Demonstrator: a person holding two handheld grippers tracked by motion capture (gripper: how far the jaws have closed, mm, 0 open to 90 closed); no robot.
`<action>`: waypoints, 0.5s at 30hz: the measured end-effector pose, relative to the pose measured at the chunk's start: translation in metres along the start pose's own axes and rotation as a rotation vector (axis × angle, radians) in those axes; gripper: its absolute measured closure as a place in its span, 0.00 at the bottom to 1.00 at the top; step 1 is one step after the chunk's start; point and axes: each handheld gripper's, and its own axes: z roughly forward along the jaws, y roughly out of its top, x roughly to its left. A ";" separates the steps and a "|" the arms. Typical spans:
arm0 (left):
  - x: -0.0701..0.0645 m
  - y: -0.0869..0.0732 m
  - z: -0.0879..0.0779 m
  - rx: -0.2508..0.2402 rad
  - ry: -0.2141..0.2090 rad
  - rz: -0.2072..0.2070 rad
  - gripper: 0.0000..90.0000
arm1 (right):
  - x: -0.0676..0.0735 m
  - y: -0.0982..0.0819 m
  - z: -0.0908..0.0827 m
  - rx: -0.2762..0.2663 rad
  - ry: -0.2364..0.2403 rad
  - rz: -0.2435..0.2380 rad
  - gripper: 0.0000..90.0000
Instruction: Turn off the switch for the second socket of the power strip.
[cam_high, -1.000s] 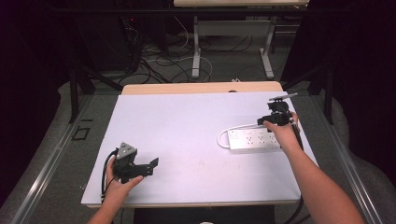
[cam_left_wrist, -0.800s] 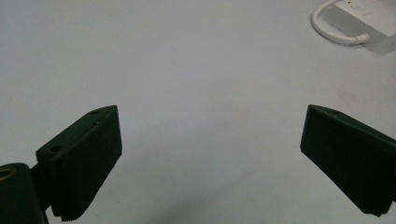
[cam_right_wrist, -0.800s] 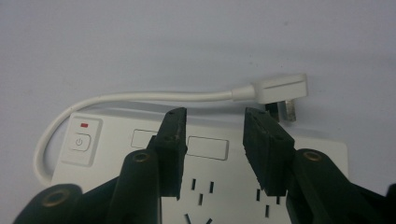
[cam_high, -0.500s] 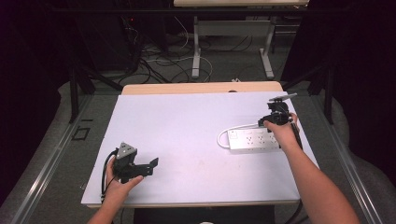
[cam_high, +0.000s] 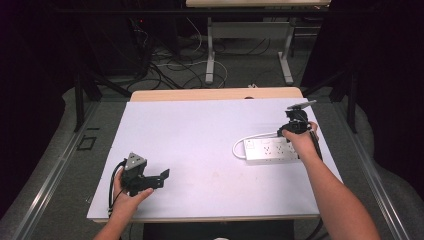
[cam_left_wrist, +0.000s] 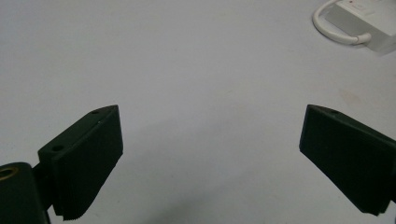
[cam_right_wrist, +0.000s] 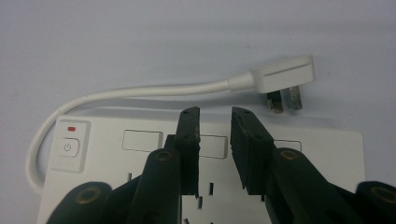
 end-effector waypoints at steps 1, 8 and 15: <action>0.000 0.000 0.000 0.000 0.001 0.000 0.07 | -0.002 0.000 0.000 0.008 -0.008 -0.023 0.84; 0.000 0.000 0.000 0.001 0.001 0.001 0.07 | 0.000 0.000 0.004 0.022 -0.017 -0.014 0.88; 0.000 0.000 0.000 0.005 0.005 0.010 0.08 | 0.000 0.000 0.008 0.032 -0.021 -0.005 0.91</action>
